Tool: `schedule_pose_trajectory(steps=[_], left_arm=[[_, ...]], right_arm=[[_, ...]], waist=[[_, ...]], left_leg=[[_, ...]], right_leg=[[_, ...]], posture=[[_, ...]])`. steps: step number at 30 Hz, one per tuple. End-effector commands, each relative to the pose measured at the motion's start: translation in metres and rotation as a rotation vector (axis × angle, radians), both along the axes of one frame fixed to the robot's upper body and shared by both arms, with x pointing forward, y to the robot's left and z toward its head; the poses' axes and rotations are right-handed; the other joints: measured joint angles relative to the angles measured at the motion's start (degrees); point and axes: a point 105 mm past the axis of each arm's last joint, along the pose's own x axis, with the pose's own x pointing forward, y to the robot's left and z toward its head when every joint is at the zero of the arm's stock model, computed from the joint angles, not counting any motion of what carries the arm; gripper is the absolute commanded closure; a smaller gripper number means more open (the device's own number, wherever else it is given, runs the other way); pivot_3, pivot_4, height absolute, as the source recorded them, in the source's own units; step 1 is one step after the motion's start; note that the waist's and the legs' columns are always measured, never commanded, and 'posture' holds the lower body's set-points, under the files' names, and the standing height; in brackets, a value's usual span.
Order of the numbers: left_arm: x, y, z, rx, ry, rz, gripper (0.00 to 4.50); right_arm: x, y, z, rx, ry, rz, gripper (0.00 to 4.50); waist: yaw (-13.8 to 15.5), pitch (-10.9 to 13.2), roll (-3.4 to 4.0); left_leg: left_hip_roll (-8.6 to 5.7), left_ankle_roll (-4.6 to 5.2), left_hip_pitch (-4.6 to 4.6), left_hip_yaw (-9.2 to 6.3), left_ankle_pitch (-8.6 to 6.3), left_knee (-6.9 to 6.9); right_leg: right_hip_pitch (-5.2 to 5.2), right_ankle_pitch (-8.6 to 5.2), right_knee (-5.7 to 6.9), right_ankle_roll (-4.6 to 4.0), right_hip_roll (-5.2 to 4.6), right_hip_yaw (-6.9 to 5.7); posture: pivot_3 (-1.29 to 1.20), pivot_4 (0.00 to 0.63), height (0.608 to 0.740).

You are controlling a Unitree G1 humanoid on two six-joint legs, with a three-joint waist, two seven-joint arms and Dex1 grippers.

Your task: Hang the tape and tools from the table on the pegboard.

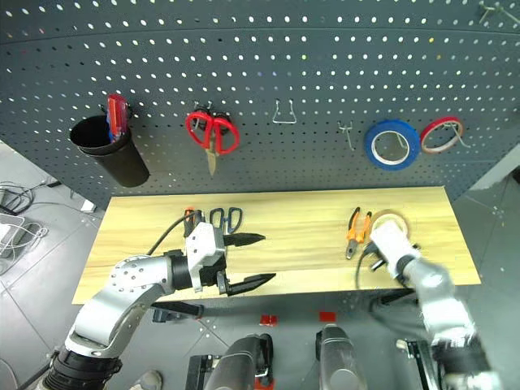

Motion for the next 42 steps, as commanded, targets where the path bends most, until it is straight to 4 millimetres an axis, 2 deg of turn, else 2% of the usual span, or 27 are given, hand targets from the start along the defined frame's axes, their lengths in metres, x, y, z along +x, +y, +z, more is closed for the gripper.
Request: schedule_pose_trajectory(steps=[1, 3, 6, 8, 9, 11, 16, 18, 22, 26, 30, 33, 36, 40, 42], left_arm=[[-0.001, 0.003, 0.028, -0.091, -0.096, 0.007, 0.14], [-0.001, 0.006, 0.034, -0.113, -0.097, 0.007, 0.14], [-0.001, 0.010, 0.036, -0.114, -0.095, 0.017, 0.14], [0.000, 0.012, 0.036, -0.114, -0.096, 0.023, 0.14], [0.000, 0.013, 0.036, -0.115, -0.098, 0.026, 0.14], [0.001, 0.013, 0.038, -0.118, -0.097, 0.033, 0.14], [0.004, 0.011, 0.039, -0.120, -0.102, 0.040, 0.14], [0.005, 0.010, 0.039, -0.121, -0.104, 0.043, 0.14], [0.006, 0.009, 0.039, -0.122, -0.103, 0.050, 0.14], [0.010, 0.011, 0.021, -0.047, -0.068, 0.083, 0.14], [0.000, 0.023, -0.007, 0.108, -0.050, 0.044, 0.14], [-0.004, 0.036, -0.021, 0.179, -0.021, 0.028, 0.14], [-0.004, 0.041, -0.023, 0.202, -0.016, 0.015, 0.14], [-0.002, 0.039, -0.022, 0.208, -0.020, -0.015, 0.14], [-0.002, 0.037, -0.022, 0.205, -0.025, -0.020, 0.14]], right_arm=[[0.007, 0.025, 0.088, -0.040, -0.458, 0.035, 4.07], [0.012, 0.038, 0.121, -0.032, -0.634, 0.058, 4.07], [0.025, 0.043, 0.142, -0.016, -0.733, 0.064, 4.07], [0.032, 0.048, 0.149, -0.006, -0.760, 0.076, 4.07], [0.035, 0.049, 0.151, -0.004, -0.766, 0.082, 4.07], [0.053, 0.054, 0.151, 0.017, -0.753, 0.097, 4.07], [0.091, 0.051, 0.139, 0.025, -0.669, 0.084, 4.07], [0.100, 0.055, 0.136, -0.020, -0.662, 0.121, 4.07], [0.104, 0.057, 0.135, 0.031, -0.652, 0.137, 2.67], [0.090, 0.046, 0.109, 0.068, -0.553, 0.107, 1.41], [0.071, 0.029, 0.069, 0.131, -0.355, -0.018, 0.06], [0.067, 0.012, 0.043, 0.187, -0.181, -0.235, 0.02], [0.073, 0.003, 0.024, 0.244, -0.015, -0.442, 0.02], [0.088, 0.006, 0.015, 0.353, 0.136, -0.567, 0.02], [0.095, 0.006, 0.013, 0.372, 0.177, -0.610, 0.02]], waist=[[-0.08, 0.03, 0.01], [-0.33, 0.07, -0.10], [-0.28, 0.03, -0.17], [0.10, 0.02, -0.22], [0.22, 0.02, -0.22], [0.11, 0.04, -0.24], [-0.13, 0.06, -0.25], [-0.26, 0.07, -0.25], [-0.36, 0.07, -0.25], [0.01, 0.06, -0.26], [0.08, 0.08, -0.23], [-0.42, 0.11, -0.20], [-0.58, 0.11, -0.19], [-0.98, 0.12, -0.17], [-0.99, 0.11, -0.17]], left_leg=[[-0.01, -0.01, 0.03, 0.08, 0.02, 0.04], [-0.03, 0.05, 0.07, 0.15, 0.16, 0.13], [-0.04, 0.04, 0.07, 0.14, 0.33, 0.10], [-0.04, 0.00, 0.04, 0.08, 0.35, 0.05], [-0.04, -0.02, 0.02, 0.08, 0.37, 0.02], [-0.05, -0.15, -0.06, 0.09, 0.44, 0.00], [-0.09, 0.03, -0.06, 0.20, 0.34, 0.00], [-0.07, 0.05, -0.04, 0.19, 0.33, 0.00], [-0.07, 0.06, -0.05, 0.18, 0.33, -0.01], [-0.07, 0.06, -0.05, 0.17, 0.33, 0.00], [-0.06, 0.07, -0.06, 0.17, 0.33, -0.03], [-0.05, 0.09, -0.06, 0.20, 0.31, -0.04], [0.06, 0.08, -0.08, 0.20, 0.34, -0.04], [0.10, 0.08, -0.17, 0.25, 0.35, -0.04], [0.10, 0.08, -0.54, 0.27, 0.35, -0.03]], right_leg=[[-0.02, 0.09, -0.02, 0.08, 0.00, 0.08], [-0.01, 0.24, -0.11, 0.41, 0.02, 0.17], [-0.03, 0.36, -0.20, 0.46, 0.05, 0.16], [-0.03, 0.54, -0.12, 0.14, 0.09, 0.10], [-0.04, 0.53, -0.12, 0.13, 0.09, 0.09], [-0.06, 0.50, -0.20, 0.10, 0.08, 0.09], [-0.07, 0.51, -0.25, 0.09, 0.03, 0.15], [-0.08, 0.51, -0.20, 0.08, 0.04, 0.15], [-0.08, 0.51, -0.16, 0.07, 0.04, 0.14], [-0.06, 0.51, -0.18, 0.08, 0.03, 0.14], [-0.06, 0.51, -0.23, 0.07, 0.02, 0.17], [-0.15, 0.53, -0.16, 0.01, -0.01, 0.23], [-0.31, 0.68, -0.12, -0.24, 0.03, 0.21], [-0.50, 0.71, -0.09, -0.31, 0.06, 0.21], [-0.86, 0.73, -0.01, -0.31, 0.06, 0.19]], posture=[[-0.25, 0.272, 0.740], [-0.25, 0.267, 0.740], [-0.25, 0.265, 0.740], [-0.25, 0.262, 0.740], [-0.24, 0.263, 0.740], [-0.24, 0.262, 0.740], [-0.23, 0.263, 0.740], [-0.23, 0.264, 0.740], [-0.22, 0.266, 0.740], [-0.22, 0.268, 0.740], [-0.24, 0.274, 0.740], [-0.24, 0.277, 0.740], [-0.26, 0.280, 0.740], [-0.25, 0.279, 0.740], [-0.25, 0.278, 0.740]])
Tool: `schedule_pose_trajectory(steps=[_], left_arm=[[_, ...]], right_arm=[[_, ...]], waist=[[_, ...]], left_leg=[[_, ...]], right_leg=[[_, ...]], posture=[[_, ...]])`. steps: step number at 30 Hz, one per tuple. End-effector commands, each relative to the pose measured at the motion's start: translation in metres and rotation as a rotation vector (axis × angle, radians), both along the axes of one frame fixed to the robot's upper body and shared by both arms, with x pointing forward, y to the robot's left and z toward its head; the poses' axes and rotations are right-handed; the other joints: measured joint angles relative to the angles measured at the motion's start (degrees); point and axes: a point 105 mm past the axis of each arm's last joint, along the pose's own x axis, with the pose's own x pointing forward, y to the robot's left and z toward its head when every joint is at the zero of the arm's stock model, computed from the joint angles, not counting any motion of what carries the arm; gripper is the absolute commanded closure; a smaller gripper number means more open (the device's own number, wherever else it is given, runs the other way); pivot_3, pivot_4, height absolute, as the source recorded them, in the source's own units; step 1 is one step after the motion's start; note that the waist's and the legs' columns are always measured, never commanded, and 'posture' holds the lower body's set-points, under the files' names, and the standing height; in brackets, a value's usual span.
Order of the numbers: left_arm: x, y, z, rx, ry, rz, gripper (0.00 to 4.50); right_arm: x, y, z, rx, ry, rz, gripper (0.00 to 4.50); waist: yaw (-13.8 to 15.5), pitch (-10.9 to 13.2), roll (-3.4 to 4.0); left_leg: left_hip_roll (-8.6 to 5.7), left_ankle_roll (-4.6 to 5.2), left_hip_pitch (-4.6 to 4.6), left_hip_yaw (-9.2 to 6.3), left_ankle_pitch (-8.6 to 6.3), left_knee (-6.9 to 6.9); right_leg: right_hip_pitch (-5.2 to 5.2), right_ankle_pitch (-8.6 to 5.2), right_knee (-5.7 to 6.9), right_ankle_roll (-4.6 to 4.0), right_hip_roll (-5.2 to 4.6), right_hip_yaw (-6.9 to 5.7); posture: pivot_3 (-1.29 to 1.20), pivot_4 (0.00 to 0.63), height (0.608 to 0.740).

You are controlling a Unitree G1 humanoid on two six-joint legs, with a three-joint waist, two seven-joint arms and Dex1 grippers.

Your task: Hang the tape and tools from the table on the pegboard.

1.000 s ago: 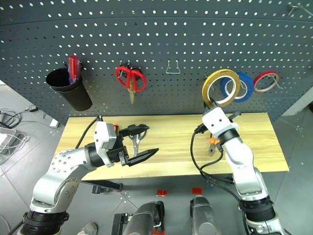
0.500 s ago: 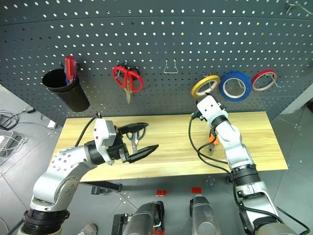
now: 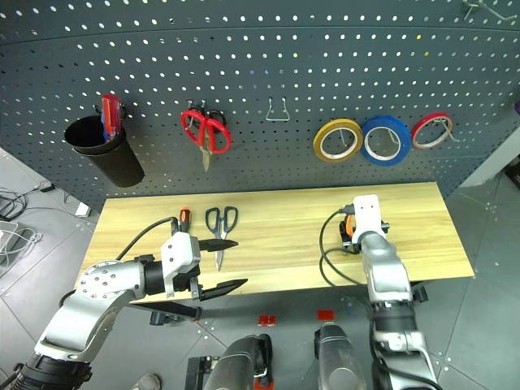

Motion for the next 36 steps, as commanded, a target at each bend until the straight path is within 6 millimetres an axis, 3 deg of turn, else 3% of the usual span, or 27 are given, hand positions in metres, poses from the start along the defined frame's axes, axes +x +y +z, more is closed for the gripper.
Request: schedule_pose_trajectory(steps=[1, 18, 21, 25, 27, 30, 32, 36], left_arm=[[-0.001, -0.005, 0.005, -0.005, -0.028, -0.034, 0.14], [-0.001, -0.008, 0.009, -0.038, -0.038, -0.030, 0.14], [-0.001, -0.005, 0.010, -0.053, -0.042, -0.026, 0.14], [-0.001, 0.000, 0.008, -0.058, -0.038, -0.010, 0.14], [0.000, 0.002, 0.009, -0.067, -0.038, 0.003, 0.14], [0.001, 0.011, 0.020, -0.159, -0.024, 0.070, 0.14], [0.000, 0.017, 0.026, -0.206, -0.019, 0.100, 0.14], [-0.005, 0.033, 0.038, -0.296, -0.014, 0.182, 0.14]], right_arm=[[0.007, -0.006, -0.009, 0.055, 0.081, -0.082, 0.02], [0.025, 0.016, -0.042, 0.122, 0.237, -0.093, 0.02], [0.026, 0.010, -0.048, 0.072, 0.239, -0.083, 0.63], [0.027, 0.010, -0.051, 0.058, 0.243, -0.067, 1.84], [0.029, 0.011, -0.050, 0.055, 0.236, -0.055, 1.86], [0.038, 0.027, -0.018, 0.006, 0.088, 0.058, 1.86], [0.033, 0.042, 0.001, 0.003, 0.001, 0.128, 1.86], [-0.006, 0.081, 0.045, -0.012, -0.230, 0.311, 1.86]], waist=[[-0.07, 0.00, 0.00], [-0.77, -0.01, -0.01], [-0.85, -0.02, -0.02], [-0.96, -0.05, -0.07], [-0.99, -0.07, -0.11], [-1.02, -0.07, -0.10], [-1.08, -0.06, -0.08], [-1.28, -0.04, -0.05]], left_leg=[[0.00, -0.01, -0.14, 0.00, 0.01, 0.02], [0.20, 0.04, -0.34, 0.23, 0.05, 0.13], [0.20, 0.04, -0.34, 0.25, 0.05, 0.12], [0.20, 0.04, -0.32, 0.25, 0.05, 0.13], [0.23, 0.04, -0.30, 0.25, 0.05, 0.13], [0.23, 0.04, -0.30, 0.25, 0.05, 0.14], [0.27, 0.04, -0.40, 0.23, 0.05, 0.12], [0.37, 0.03, -0.52, 0.25, 0.06, 0.05]], right_leg=[[-0.12, 0.00, 0.02, 0.00, 0.01, -0.02], [-0.32, 0.05, 0.16, -0.03, 0.20, 0.01], [-0.31, 0.06, 0.14, -0.03, 0.20, 0.02], [-0.29, 0.06, 0.14, -0.03, 0.20, 0.02], [-0.25, 0.06, 0.14, -0.03, 0.22, 0.01], [-0.26, 0.06, 0.14, -0.03, 0.22, 0.02], [-0.36, 0.06, 0.14, -0.03, 0.23, 0.02], [-0.53, 0.06, 0.11, -0.03, 0.33, 0.07]], posture=[[-0.25, 0.277, 0.740], [-0.24, 0.275, 0.740], [-0.24, 0.272, 0.740], [-0.24, 0.269, 0.740], [-0.24, 0.267, 0.740], [-0.24, 0.265, 0.740], [-0.24, 0.265, 0.740], [-0.24, 0.267, 0.740]])
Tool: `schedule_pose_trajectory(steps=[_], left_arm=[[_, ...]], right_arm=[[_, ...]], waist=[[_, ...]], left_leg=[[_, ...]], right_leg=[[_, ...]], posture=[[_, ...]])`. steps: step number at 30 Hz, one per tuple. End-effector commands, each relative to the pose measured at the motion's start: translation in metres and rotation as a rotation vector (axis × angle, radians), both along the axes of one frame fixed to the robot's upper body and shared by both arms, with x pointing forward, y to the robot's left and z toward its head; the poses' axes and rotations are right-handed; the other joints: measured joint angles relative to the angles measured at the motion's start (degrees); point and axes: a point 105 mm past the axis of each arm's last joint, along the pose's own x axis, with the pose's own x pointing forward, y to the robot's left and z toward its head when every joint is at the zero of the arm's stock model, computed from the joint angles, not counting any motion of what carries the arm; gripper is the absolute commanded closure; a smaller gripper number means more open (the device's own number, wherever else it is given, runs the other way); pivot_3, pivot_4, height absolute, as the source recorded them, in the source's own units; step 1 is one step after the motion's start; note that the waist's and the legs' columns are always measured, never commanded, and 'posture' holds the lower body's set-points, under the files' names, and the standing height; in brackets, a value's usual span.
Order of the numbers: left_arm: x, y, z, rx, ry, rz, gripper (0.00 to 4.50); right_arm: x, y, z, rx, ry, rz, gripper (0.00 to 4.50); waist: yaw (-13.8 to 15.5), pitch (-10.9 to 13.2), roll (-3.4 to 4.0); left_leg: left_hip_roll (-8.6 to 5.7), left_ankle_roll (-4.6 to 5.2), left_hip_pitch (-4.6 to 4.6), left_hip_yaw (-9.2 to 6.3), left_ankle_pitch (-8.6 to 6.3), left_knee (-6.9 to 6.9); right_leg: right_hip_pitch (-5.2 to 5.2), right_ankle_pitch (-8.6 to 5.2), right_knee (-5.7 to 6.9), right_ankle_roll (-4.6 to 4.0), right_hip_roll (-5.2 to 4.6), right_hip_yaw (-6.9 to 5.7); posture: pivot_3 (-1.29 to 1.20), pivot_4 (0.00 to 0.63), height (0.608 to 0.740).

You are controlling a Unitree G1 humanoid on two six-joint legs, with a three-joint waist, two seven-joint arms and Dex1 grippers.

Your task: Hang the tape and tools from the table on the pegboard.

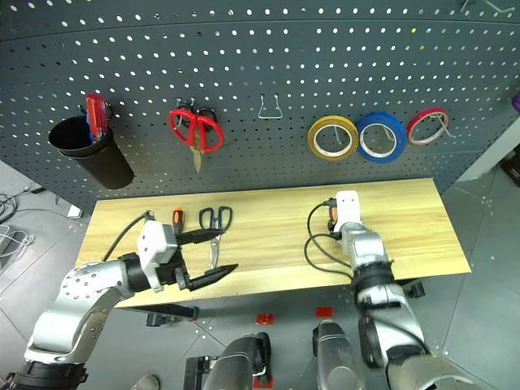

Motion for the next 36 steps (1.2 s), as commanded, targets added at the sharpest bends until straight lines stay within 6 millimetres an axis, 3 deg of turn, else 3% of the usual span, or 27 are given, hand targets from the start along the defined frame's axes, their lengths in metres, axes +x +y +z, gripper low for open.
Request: schedule_pose_trajectory(steps=[1, 5, 9, 11, 15, 20, 26, 36], left_arm=[[-0.007, 0.009, 0.021, -0.084, -0.040, 0.052, 0.14], [-0.004, 0.023, 0.036, -0.139, -0.072, 0.138, 0.14], [0.000, 0.026, 0.046, -0.118, -0.091, 0.150, 0.14], [0.003, 0.022, 0.051, -0.102, -0.098, 0.134, 0.14], [0.010, 0.011, 0.064, -0.112, -0.124, 0.107, 0.14], [0.020, -0.004, 0.078, -0.124, -0.138, 0.090, 0.14], [0.033, -0.005, 0.093, -0.170, -0.175, 0.128, 0.14], [0.069, 0.033, 0.108, -0.164, -0.306, 0.461, 0.14]], right_arm=[[-0.026, 0.044, 0.071, 0.033, -0.297, 0.185, 1.86], [-0.054, 0.078, 0.140, 0.114, -0.607, 0.295, 1.86], [-0.058, 0.095, 0.216, 0.175, -0.913, 0.323, 1.86], [-0.053, 0.103, 0.240, 0.186, -1.005, 0.331, 1.86], [-0.041, 0.113, 0.267, 0.232, -1.107, 0.335, 1.86], [-0.026, 0.127, 0.293, 0.271, -1.181, 0.308, 1.86], [-0.014, 0.142, 0.305, 0.267, -1.239, 0.316, 1.86], [-0.003, 0.157, 0.296, 0.248, -1.251, 0.317, 1.86]], waist=[[-0.15, 0.00, 0.00], [-0.49, 0.01, 0.01], [-0.53, 0.03, -0.01], [-0.39, 0.03, -0.02], [-0.19, 0.01, -0.05], [-0.28, 0.05, -0.06], [-0.65, 0.05, -0.06], [-0.49, 0.13, -0.17]], left_leg=[[0.00, 0.00, -0.02, 0.01, 0.00, 0.01], [0.02, -0.01, -0.01, -0.02, 0.00, 0.03], [0.04, -0.13, 0.05, -0.08, 0.07, 0.05], [0.04, -0.15, 0.02, -0.08, 0.08, 0.06], [0.07, -0.28, 0.03, -0.14, 0.16, 0.02], [0.08, -0.40, 0.02, -0.09, 0.23, 0.03], [0.16, -0.51, -0.03, 0.02, 0.29, -0.04], [0.22, -0.52, -0.03, 0.31, 0.30, -0.05]], right_leg=[[-0.04, 0.00, 0.01, 0.00, 0.00, 0.02], [-0.09, 0.00, 0.06, 0.00, 0.02, 0.05], [-0.07, 0.03, 0.08, -0.03, 0.11, 0.01], [-0.10, 0.05, 0.07, -0.04, 0.16, 0.02], [-0.07, 0.05, 0.02, -0.06, 0.22, 0.00], [-0.09, 0.08, 0.07, -0.10, 0.21, 0.05], [-0.20, 0.08, 0.05, -0.11, 0.27, 0.10], [-0.34, 0.08, 0.12, -0.11, 0.30, 0.35]], posture=[[-0.24, 0.269, 0.740], [-0.23, 0.274, 0.740], [-0.22, 0.278, 0.740], [-0.22, 0.279, 0.740], [-0.20, 0.278, 0.740], [-0.19, 0.278, 0.740], [-0.18, 0.283, 0.740], [-0.15, 0.291, 0.740]])
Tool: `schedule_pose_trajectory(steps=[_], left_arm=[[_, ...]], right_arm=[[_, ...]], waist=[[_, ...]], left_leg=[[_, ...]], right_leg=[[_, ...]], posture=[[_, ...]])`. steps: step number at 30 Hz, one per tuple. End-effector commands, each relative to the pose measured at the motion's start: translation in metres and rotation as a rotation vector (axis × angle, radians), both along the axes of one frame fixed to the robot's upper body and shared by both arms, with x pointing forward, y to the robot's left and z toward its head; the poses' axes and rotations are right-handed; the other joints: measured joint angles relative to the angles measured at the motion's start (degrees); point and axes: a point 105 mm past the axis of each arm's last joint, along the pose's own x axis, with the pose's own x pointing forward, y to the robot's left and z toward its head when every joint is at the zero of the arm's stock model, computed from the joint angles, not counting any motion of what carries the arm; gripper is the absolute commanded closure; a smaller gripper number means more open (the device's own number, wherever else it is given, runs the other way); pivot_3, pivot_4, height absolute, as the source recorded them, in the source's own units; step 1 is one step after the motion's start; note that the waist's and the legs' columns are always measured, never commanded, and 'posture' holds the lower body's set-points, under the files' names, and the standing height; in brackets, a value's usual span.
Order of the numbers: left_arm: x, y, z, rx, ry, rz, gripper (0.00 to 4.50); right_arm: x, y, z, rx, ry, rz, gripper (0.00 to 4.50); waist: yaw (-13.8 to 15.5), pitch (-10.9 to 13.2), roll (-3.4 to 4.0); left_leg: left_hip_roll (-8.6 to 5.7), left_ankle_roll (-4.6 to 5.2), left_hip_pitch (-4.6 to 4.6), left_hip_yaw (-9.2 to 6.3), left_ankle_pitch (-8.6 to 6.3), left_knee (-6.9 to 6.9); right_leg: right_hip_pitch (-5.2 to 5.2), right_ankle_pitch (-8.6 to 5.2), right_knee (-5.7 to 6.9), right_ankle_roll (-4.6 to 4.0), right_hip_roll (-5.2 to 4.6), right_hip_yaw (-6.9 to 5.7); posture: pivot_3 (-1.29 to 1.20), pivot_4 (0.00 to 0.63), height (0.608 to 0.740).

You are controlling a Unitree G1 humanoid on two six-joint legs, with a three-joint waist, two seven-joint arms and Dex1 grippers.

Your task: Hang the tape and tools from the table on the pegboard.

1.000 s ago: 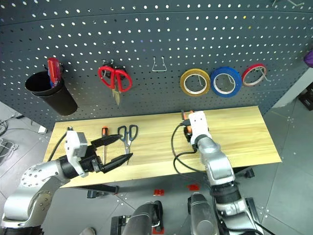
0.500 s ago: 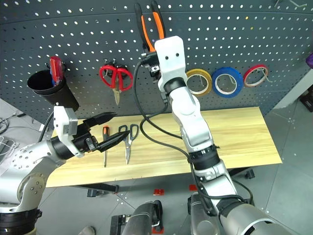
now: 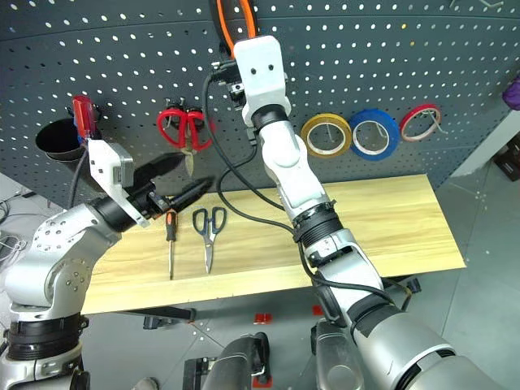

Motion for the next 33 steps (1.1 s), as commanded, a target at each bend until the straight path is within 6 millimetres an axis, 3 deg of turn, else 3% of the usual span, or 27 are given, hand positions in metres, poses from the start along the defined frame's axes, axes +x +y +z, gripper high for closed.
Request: schedule_pose_trajectory(steps=[1, 9, 12, 19, 23, 28, 33], left_arm=[[0.002, 0.008, 0.014, -0.011, -0.082, 0.076, 0.14], [-0.001, -0.006, 0.009, -0.023, -0.068, 0.016, 0.14], [0.002, -0.008, 0.010, -0.024, -0.069, 0.012, 0.14], [0.006, -0.014, 0.009, -0.033, -0.074, 0.006, 0.14], [0.006, -0.014, 0.008, -0.039, -0.077, 0.008, 0.14], [0.007, -0.009, 0.002, -0.050, -0.072, 0.050, 0.14], [0.007, -0.002, -0.012, -0.069, -0.020, 0.123, 0.14]], right_arm=[[-0.013, 0.006, 0.026, 0.036, -0.112, 0.015, 1.86], [-0.006, -0.002, 0.029, 0.039, -0.138, -0.031, 1.86], [0.000, -0.002, 0.021, 0.032, -0.108, -0.042, 1.86], [0.019, -0.009, -0.027, -0.068, -0.002, -0.104, 1.86], [0.022, -0.013, -0.033, -0.070, 0.009, -0.116, 1.86], [0.029, -0.017, -0.055, -0.018, 0.154, -0.071, 1.86], [0.033, -0.019, -0.074, -0.002, 0.271, -0.021, 0.15]], waist=[[0.03, 0.03, -0.05], [0.06, 0.08, -0.12], [0.12, 0.08, -0.12], [0.42, 0.08, -0.13], [0.60, 0.08, -0.13], [0.79, 0.07, -0.15], [0.96, 0.07, -0.16]], left_leg=[[0.00, -0.01, 0.00, 0.06, 0.01, 0.00], [0.01, -0.03, 0.02, 0.23, 0.02, 0.00], [0.01, -0.03, 0.02, 0.26, 0.01, 0.00], [0.01, -0.03, 0.04, 0.29, 0.01, 0.01], [0.01, -0.03, 0.04, 0.32, 0.02, 0.02], [0.01, -0.03, 0.09, 0.34, 0.02, 0.04], [0.01, 0.03, 0.15, 0.39, -0.02, 0.08]], right_leg=[[-0.01, 0.00, 0.00, 0.00, 0.00, 0.06], [-0.11, 0.01, 0.05, 0.00, 0.00, 0.27], [-0.10, 0.01, 0.05, 0.00, 0.00, 0.30], [-0.09, 0.01, 0.07, -0.01, 0.00, 0.33], [-0.09, 0.01, 0.08, 0.00, 0.00, 0.36], [-0.08, 0.01, 0.15, -0.01, 0.00, 0.38], [-0.09, 0.01, 0.34, 0.00, 0.00, 0.46]], posture=[[-0.15, 0.293, 0.740], [-0.15, 0.296, 0.740], [-0.14, 0.297, 0.740], [-0.13, 0.295, 0.740], [-0.14, 0.295, 0.740], [-0.16, 0.288, 0.740], [-0.16, 0.286, 0.740]])
